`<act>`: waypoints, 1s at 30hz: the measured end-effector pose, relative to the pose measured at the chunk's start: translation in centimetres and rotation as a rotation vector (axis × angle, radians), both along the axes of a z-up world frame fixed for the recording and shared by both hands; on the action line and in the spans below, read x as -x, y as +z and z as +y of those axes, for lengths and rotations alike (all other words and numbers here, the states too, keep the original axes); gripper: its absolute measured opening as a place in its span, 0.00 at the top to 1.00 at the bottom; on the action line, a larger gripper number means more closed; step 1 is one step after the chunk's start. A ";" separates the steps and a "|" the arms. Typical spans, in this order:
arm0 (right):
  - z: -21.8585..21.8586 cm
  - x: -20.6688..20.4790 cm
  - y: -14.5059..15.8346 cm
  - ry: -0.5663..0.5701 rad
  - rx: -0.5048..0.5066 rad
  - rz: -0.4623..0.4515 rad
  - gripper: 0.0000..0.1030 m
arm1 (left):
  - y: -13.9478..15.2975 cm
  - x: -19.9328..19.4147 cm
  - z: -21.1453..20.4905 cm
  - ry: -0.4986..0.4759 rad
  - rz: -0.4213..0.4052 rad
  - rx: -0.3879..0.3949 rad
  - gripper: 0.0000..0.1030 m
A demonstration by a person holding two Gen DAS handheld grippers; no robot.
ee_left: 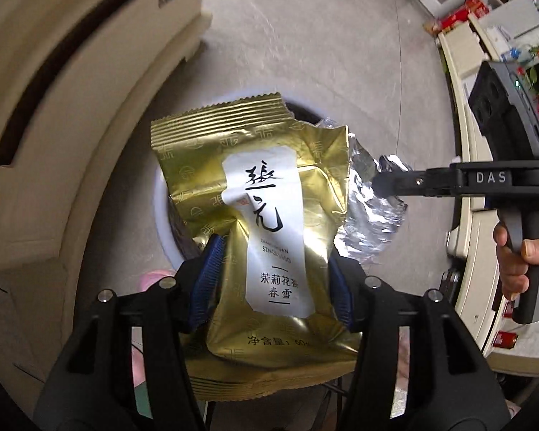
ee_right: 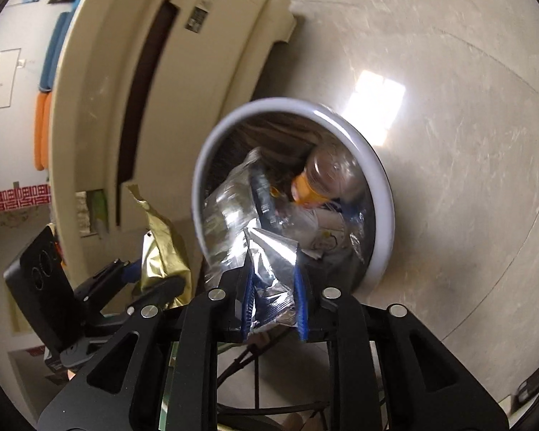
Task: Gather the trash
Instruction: 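Carry foil wrapper and gold packet over the bin, then open both grippers over the bin to drop wrapper and packet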
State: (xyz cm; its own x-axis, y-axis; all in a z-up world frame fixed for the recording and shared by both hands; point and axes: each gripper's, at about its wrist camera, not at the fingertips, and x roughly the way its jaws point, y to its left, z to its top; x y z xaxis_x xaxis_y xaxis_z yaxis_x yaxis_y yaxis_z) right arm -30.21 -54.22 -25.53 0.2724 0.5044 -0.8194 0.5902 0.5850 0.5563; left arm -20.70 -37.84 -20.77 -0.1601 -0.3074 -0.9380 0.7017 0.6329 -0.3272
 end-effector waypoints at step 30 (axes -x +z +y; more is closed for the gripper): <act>2.3 -6.5 9.5 0.098 0.028 -0.185 0.38 | 14.8 -7.2 7.3 0.173 -0.192 0.178 0.22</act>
State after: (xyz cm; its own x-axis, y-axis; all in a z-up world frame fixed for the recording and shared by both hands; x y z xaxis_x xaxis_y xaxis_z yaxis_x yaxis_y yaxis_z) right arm -23.74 -51.89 -16.02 0.3702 0.5139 -0.7739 0.4192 0.6510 0.6328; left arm -13.47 -30.57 -5.95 0.0839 -0.4767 -0.8751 0.6487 0.6927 -0.3152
